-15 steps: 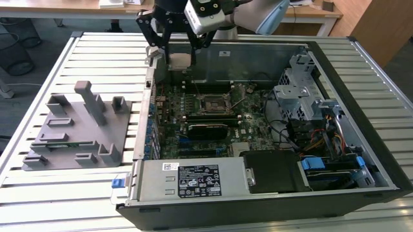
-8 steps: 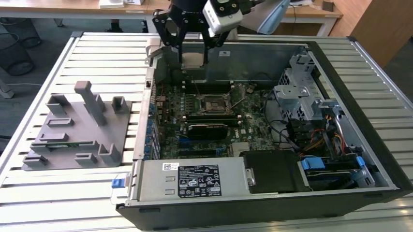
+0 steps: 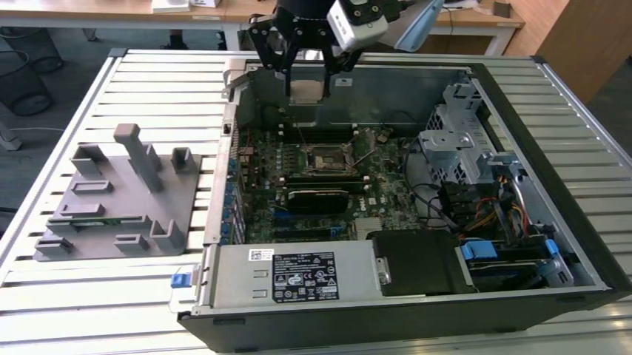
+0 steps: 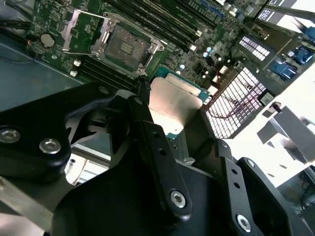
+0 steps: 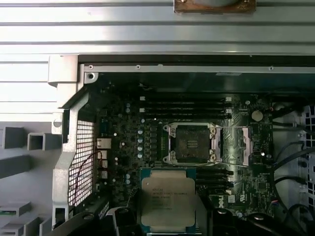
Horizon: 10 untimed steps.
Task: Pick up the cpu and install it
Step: 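Pick up the cpu and move it towards the insertion slot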
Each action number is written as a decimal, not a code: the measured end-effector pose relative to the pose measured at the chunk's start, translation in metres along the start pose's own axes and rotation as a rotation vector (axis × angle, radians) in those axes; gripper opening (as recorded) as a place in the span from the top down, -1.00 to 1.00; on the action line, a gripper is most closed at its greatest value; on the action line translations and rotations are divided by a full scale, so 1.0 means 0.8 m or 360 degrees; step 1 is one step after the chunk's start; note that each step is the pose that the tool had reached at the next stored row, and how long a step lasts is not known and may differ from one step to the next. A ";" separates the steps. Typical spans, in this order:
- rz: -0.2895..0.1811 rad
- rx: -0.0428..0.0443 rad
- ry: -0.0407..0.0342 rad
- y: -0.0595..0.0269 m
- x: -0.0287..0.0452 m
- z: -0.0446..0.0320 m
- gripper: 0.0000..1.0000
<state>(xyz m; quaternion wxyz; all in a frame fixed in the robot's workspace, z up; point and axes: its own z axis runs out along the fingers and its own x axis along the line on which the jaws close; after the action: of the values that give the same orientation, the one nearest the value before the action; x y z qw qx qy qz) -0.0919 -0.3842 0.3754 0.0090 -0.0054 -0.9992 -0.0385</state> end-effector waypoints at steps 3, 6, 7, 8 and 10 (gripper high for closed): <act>0.0000 0.0000 0.0000 0.001 -0.0057 0.0002 -0.06; 0.0000 0.0000 0.0000 0.001 -0.0112 0.0004 -0.06; 0.0000 0.0000 0.0000 0.001 -0.0130 0.0004 -0.06; 0.0000 0.0000 0.0000 0.001 -0.0141 0.0004 -0.06; 0.0001 0.0000 0.0000 0.001 -0.0162 0.0004 -0.06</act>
<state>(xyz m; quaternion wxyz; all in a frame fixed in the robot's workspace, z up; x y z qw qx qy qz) -0.0789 -0.3836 0.3749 0.0090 -0.0058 -0.9992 -0.0384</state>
